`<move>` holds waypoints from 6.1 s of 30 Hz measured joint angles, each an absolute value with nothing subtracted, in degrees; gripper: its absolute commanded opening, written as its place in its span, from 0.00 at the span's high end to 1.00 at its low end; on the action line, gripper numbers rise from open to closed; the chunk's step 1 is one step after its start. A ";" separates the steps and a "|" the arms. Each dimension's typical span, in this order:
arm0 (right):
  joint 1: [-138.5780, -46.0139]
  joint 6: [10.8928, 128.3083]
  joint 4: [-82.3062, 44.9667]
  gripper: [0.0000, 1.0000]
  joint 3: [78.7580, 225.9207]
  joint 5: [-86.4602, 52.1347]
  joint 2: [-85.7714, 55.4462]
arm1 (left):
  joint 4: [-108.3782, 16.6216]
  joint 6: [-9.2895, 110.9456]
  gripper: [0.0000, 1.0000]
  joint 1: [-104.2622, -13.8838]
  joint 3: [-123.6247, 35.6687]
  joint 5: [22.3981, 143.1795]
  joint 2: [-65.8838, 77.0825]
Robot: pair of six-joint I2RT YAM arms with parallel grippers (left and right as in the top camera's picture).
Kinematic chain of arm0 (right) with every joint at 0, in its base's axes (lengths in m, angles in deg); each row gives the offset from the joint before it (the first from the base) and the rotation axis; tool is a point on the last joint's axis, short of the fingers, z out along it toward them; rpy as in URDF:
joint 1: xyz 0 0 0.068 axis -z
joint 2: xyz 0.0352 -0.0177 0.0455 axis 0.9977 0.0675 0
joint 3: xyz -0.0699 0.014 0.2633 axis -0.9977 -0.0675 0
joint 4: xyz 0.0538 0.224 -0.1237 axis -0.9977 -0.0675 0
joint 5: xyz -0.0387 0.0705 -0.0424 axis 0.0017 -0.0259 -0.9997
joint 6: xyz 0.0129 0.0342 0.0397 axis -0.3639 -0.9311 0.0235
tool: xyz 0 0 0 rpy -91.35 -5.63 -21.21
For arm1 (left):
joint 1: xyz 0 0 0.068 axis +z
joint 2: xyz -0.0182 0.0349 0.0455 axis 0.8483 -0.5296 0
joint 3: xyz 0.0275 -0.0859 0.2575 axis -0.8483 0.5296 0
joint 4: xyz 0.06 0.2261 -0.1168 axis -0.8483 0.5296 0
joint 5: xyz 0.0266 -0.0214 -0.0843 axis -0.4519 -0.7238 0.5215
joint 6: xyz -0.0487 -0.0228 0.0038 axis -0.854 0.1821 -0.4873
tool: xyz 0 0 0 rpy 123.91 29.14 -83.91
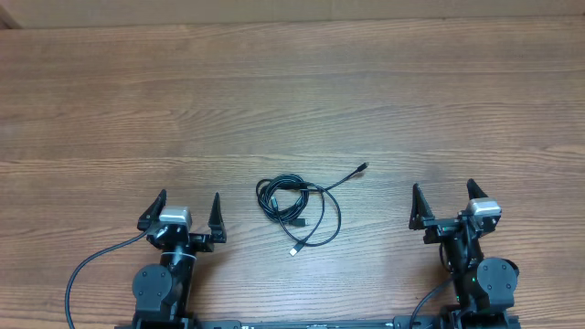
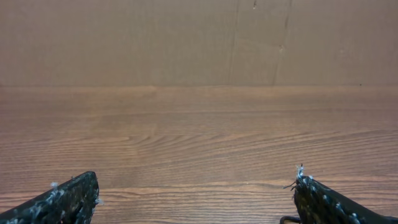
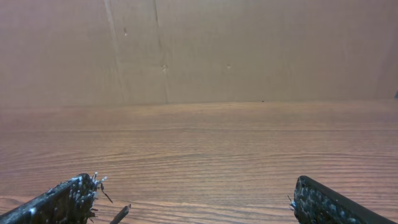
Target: Untangle cables
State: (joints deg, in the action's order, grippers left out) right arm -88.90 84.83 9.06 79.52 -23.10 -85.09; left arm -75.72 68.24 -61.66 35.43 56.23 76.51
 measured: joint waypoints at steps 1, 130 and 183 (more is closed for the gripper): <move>-88.90 84.83 9.03 0.00 79.52 -23.10 -85.09 | -75.72 68.24 0.00 -61.66 35.43 56.23 76.51; -88.90 84.83 9.06 0.00 79.52 -23.10 -85.09 | -75.72 68.19 0.00 -61.66 35.43 56.23 76.51; -88.90 84.81 9.08 0.00 79.52 -23.12 -85.09 | -83.09 67.84 0.00 -61.66 35.43 60.58 76.51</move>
